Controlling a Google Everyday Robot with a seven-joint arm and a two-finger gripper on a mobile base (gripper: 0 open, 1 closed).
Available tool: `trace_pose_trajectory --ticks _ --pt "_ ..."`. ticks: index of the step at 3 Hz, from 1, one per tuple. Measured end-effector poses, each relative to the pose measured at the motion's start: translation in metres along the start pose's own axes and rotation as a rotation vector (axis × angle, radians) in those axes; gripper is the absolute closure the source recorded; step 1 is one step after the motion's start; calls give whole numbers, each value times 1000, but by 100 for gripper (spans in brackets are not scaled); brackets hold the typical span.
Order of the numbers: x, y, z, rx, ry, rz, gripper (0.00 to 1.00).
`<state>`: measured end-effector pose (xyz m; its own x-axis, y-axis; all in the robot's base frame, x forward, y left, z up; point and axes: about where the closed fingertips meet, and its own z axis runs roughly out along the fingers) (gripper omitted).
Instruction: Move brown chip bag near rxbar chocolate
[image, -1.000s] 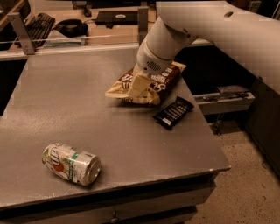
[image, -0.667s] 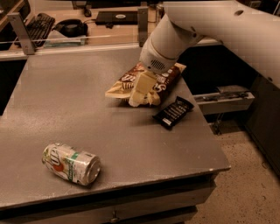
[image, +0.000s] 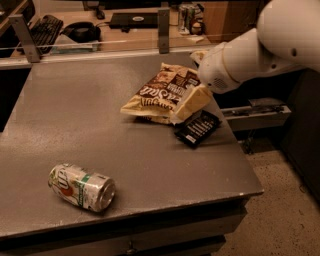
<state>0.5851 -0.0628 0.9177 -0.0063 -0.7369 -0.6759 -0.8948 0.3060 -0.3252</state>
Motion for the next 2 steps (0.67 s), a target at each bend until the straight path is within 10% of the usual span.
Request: trace_pose_trajectory --ticks 2 --pt "57 -74 -134 213 -177 -36 0"
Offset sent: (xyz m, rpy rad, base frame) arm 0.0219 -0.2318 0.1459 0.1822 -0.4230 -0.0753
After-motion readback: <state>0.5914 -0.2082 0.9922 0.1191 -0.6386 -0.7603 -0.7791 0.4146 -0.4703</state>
